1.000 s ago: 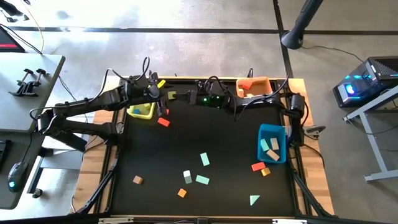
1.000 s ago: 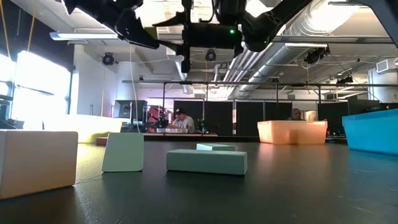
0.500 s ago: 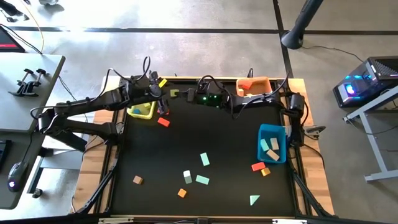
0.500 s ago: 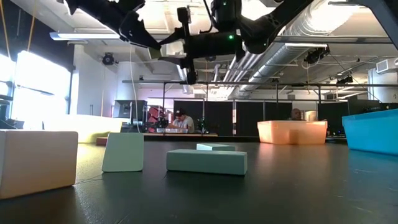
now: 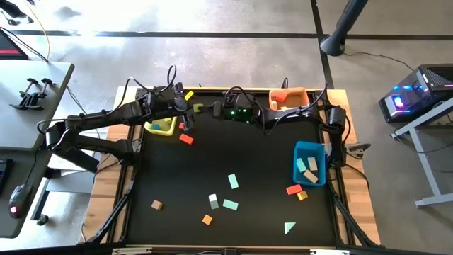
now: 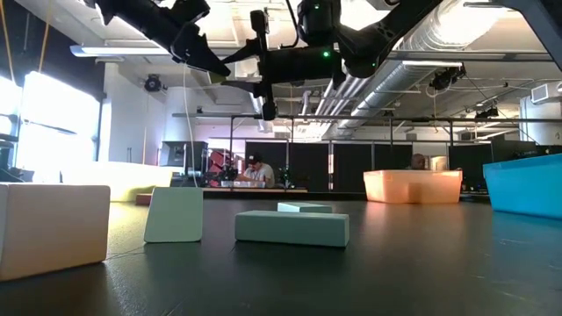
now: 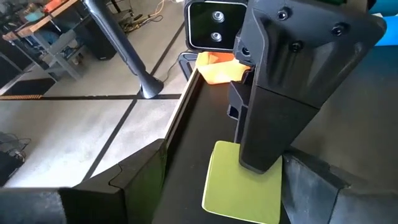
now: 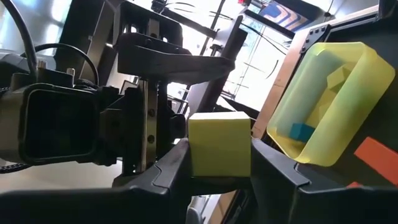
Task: Sort blocks by size
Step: Put the yellow square block into the yellow bin
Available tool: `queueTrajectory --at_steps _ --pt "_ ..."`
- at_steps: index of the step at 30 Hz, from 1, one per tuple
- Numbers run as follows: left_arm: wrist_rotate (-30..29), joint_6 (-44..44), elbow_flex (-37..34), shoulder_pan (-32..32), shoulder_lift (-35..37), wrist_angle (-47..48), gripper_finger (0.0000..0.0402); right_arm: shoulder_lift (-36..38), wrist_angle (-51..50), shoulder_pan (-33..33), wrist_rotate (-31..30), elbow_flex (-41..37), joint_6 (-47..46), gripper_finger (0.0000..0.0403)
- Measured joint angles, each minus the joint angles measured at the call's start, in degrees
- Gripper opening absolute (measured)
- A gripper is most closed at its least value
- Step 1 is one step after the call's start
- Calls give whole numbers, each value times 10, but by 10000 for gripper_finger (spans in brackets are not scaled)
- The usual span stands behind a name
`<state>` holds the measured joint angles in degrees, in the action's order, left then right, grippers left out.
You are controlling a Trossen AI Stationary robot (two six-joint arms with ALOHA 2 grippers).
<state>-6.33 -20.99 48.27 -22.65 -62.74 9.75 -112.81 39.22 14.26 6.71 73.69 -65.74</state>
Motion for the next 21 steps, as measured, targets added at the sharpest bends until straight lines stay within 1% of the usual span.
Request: queueTrajectory --at_steps 3,6,9,12,15,16,21 --pt "0 -1 0 0 0 2 256 0 0 0 1 0 0 134" --pt "4 -1 0 0 0 7 235 0 1 0 2 0 0 134" --pt "19 -1 0 0 0 16 201 0 2 0 4 0 0 134" --pt "34 -1 0 0 0 24 158 0 4 0 6 0 -1 134" --pt "38 -6 0 0 0 28 114 0 2 0 6 0 -5 140" --pt "38 -6 0 0 0 30 106 0 1 0 6 0 -5 144" --pt "41 -1 0 0 2 48 106 0 -4 3 8 0 -14 173"
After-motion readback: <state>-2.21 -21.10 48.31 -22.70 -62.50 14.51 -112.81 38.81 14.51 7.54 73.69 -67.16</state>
